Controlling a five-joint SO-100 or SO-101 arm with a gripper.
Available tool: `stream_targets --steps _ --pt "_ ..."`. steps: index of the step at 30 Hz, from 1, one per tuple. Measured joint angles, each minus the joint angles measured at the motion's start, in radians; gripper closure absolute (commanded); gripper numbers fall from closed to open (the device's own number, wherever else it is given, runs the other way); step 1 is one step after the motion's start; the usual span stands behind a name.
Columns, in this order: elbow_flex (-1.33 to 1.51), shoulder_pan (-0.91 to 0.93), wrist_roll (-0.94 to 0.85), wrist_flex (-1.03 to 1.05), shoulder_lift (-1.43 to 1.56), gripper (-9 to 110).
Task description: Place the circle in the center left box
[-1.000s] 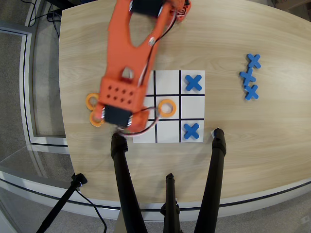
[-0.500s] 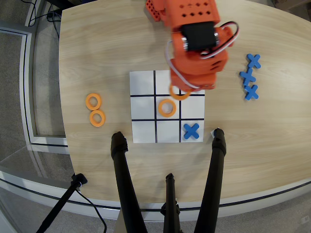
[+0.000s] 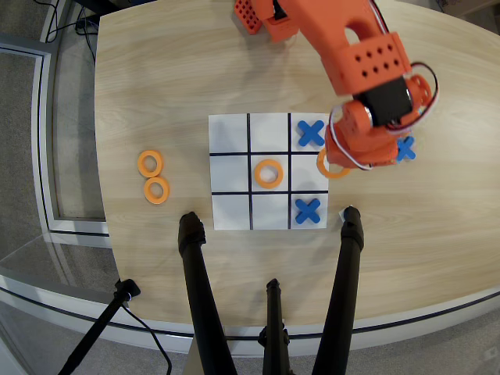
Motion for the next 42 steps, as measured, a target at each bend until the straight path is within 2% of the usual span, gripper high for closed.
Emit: stream_targets --steps 11,25,42 --pt "-0.051 0.1 0.0 -0.071 -0.227 102" --pt "-0.147 0.098 0.025 -0.109 -0.407 102" --pt "-0.173 0.098 0.031 -0.109 -0.463 101"
